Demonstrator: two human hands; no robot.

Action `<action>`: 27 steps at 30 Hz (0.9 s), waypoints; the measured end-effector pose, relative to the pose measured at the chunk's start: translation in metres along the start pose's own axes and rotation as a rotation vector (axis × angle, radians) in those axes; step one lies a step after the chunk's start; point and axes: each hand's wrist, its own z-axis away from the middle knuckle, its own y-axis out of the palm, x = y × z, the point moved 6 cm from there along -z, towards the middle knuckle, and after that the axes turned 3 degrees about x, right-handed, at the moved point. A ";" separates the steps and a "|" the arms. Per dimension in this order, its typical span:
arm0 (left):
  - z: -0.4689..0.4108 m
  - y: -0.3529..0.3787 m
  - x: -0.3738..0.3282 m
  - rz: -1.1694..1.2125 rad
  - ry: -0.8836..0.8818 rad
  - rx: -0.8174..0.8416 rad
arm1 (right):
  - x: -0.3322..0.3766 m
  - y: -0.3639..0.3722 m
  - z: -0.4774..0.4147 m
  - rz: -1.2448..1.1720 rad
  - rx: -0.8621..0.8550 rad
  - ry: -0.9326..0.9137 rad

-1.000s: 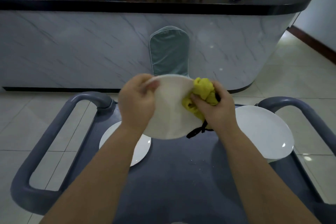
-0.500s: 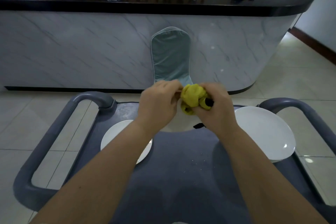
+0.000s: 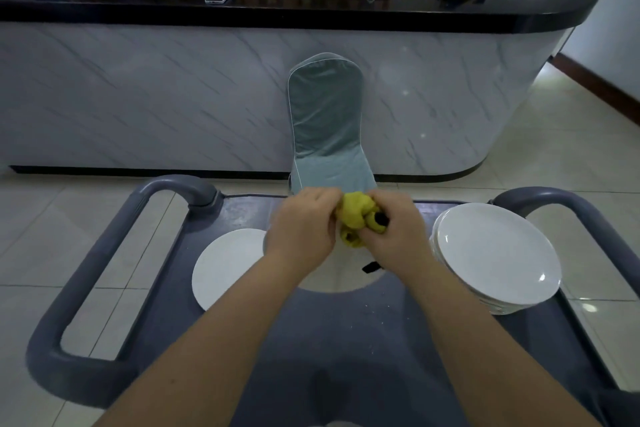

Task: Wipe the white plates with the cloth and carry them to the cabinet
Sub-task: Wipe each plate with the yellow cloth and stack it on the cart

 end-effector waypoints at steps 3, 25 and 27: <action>-0.020 -0.025 -0.005 0.003 0.022 -0.122 | 0.017 -0.019 -0.015 0.003 -0.073 -0.062; 0.104 0.040 0.053 1.877 -1.676 -0.300 | 0.002 0.036 0.044 0.435 -0.131 -0.583; 0.105 0.036 0.056 1.820 -1.654 -0.281 | 0.000 0.034 0.047 0.445 -0.079 -0.622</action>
